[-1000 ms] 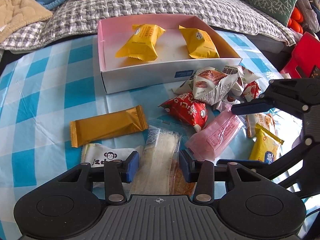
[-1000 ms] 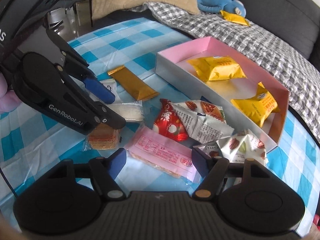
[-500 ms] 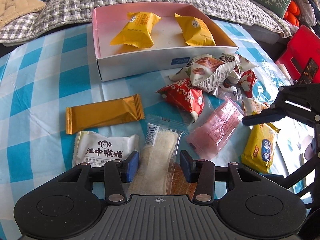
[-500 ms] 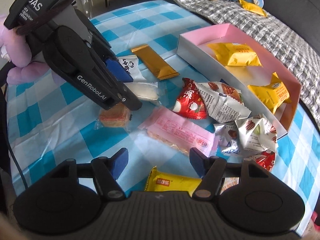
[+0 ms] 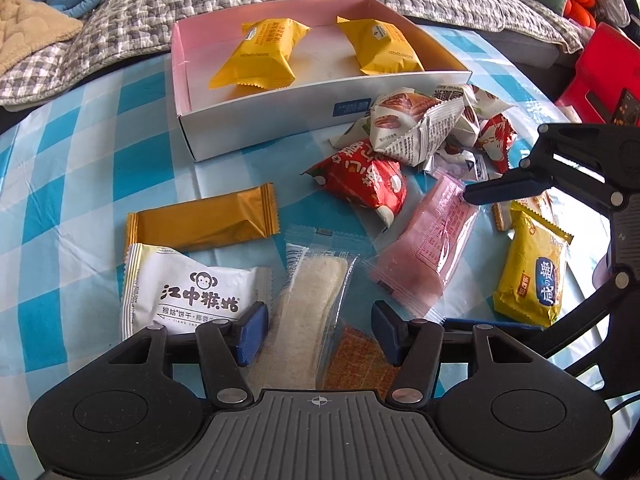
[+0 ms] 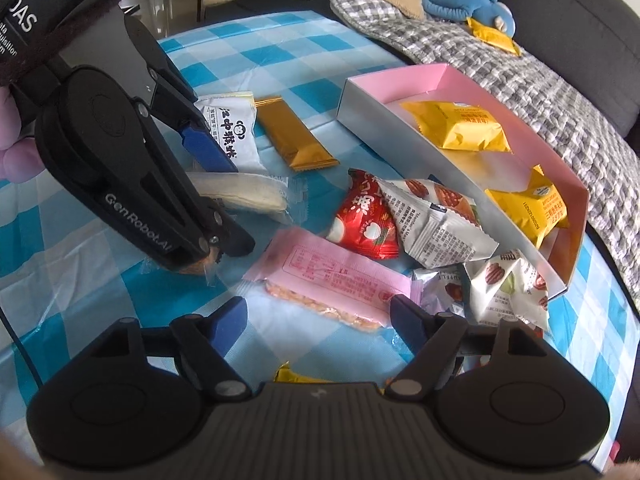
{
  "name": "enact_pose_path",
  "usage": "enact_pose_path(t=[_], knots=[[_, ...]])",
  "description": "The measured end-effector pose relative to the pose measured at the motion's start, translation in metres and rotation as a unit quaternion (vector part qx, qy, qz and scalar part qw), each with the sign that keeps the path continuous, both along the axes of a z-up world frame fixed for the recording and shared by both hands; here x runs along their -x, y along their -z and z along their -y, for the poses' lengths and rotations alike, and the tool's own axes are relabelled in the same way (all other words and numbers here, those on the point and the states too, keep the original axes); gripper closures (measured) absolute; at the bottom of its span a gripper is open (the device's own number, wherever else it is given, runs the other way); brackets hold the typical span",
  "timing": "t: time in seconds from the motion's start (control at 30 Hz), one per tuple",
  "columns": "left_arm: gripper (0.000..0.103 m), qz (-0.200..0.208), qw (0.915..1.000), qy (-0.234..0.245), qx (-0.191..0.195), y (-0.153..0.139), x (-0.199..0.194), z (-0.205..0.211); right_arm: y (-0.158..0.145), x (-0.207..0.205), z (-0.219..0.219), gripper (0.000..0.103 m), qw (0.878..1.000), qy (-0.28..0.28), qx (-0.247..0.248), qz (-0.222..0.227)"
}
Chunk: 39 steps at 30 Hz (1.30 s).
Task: Organize snacks
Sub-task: 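Grasp the white bread-stick packet with the left tool while the right tool grasps the pink wafer packet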
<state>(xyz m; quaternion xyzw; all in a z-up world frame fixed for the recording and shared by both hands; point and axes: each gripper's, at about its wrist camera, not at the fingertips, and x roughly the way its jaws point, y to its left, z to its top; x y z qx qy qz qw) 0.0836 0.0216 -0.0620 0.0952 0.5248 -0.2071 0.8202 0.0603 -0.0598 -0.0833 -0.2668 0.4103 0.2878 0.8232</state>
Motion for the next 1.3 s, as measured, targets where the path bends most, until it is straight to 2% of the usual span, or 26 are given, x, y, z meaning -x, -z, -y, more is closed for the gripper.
enact_pose_path(t=[0.07,0.17,0.23,0.3,0.47,0.53,0.63,0.73,0.87,1.17,1.27,1.3], knots=[[0.045,0.002,1.0,-0.001,-0.001,0.0,0.0,0.0,-0.003,-0.001,0.001,0.029,1.0,0.003,-0.004,0.005],[0.048,0.001,1.0,-0.006,0.004,-0.001,0.0,-0.002,-0.003,-0.003,0.002,0.018,1.0,0.009,-0.008,0.015],[0.05,0.001,1.0,-0.007,0.004,-0.002,-0.001,-0.002,0.003,-0.004,0.0,0.018,1.0,0.006,0.004,0.019],[0.052,0.005,0.9999,-0.01,0.0,-0.003,0.0,-0.002,0.007,-0.004,0.0,0.022,1.0,0.007,0.007,0.017],[0.071,0.008,0.9997,-0.022,-0.006,-0.005,0.0,-0.007,0.001,-0.006,0.004,0.037,1.0,0.01,-0.009,-0.018],[0.076,0.002,0.9996,-0.029,0.001,-0.006,-0.002,-0.011,-0.002,-0.004,0.008,0.04,0.999,0.005,-0.02,-0.033],[0.079,0.0,0.9995,-0.032,0.001,-0.007,-0.001,-0.014,-0.007,-0.003,0.012,0.044,0.997,-0.002,-0.043,-0.062],[0.08,0.0,0.9996,-0.028,-0.004,-0.007,0.0,-0.014,-0.012,0.001,0.012,0.046,0.996,-0.008,-0.055,-0.064],[0.078,-0.001,0.9997,-0.022,-0.014,-0.007,0.001,-0.012,-0.01,0.0,0.006,0.037,0.999,-0.001,-0.038,-0.032],[0.073,0.0,0.9995,-0.012,-0.03,-0.005,0.002,-0.009,0.004,-0.006,-0.004,0.033,1.0,-0.011,-0.024,-0.008],[0.072,0.0,0.9994,-0.007,-0.035,-0.004,0.003,-0.007,0.006,-0.005,-0.001,0.034,0.999,-0.009,-0.037,-0.006],[0.072,0.0,0.9994,-0.008,-0.035,-0.004,0.003,-0.007,0.006,-0.005,0.0,0.04,0.999,-0.008,-0.039,-0.007]])
